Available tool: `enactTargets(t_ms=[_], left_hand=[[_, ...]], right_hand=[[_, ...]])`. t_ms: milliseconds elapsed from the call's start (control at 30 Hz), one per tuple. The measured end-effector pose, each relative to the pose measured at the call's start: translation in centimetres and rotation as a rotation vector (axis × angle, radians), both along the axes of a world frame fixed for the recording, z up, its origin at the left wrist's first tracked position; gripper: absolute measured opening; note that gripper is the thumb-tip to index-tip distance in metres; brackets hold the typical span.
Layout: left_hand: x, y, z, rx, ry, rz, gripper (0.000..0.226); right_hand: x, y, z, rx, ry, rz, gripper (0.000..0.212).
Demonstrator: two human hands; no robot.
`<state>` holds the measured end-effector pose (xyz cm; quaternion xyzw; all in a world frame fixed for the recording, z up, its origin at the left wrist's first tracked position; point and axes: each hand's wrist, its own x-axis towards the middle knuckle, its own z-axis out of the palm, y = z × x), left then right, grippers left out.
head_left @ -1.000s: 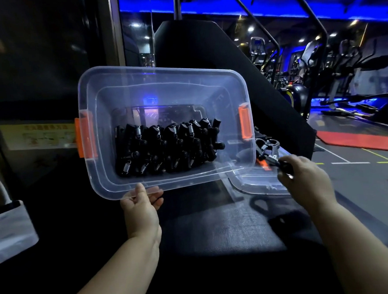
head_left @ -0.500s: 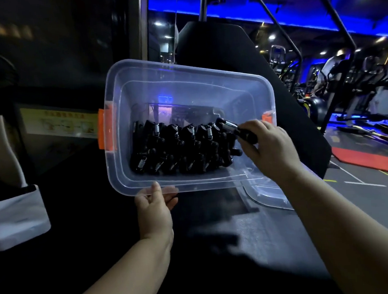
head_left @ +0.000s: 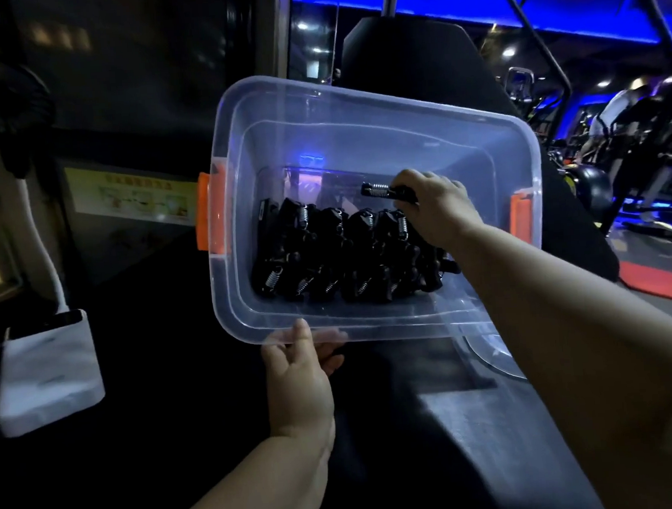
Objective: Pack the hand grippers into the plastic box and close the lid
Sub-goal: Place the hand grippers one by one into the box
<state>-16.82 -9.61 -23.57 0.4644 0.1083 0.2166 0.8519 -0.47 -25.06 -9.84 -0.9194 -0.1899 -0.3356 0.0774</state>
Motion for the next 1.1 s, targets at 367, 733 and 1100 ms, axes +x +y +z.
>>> enactTargets(t_ms=[367,733,1100], left_hand=[[0.1,0.0,0.0,0.016,-0.011,0.031,0.016],[0.2,-0.1,0.1,0.013,-0.005,0.039,0.016],[0.3,-0.2,0.5,0.044,0.012,0.075,0.015]], right_hand=[[5.3,-0.3,-1.2,0.003,0.14,-0.017,0.024],[6.4,0.4,-2.2,0.076,0.235,0.029,0.031],[4.7,0.5,-2.4,0.092,0.127,-0.03,0.061]])
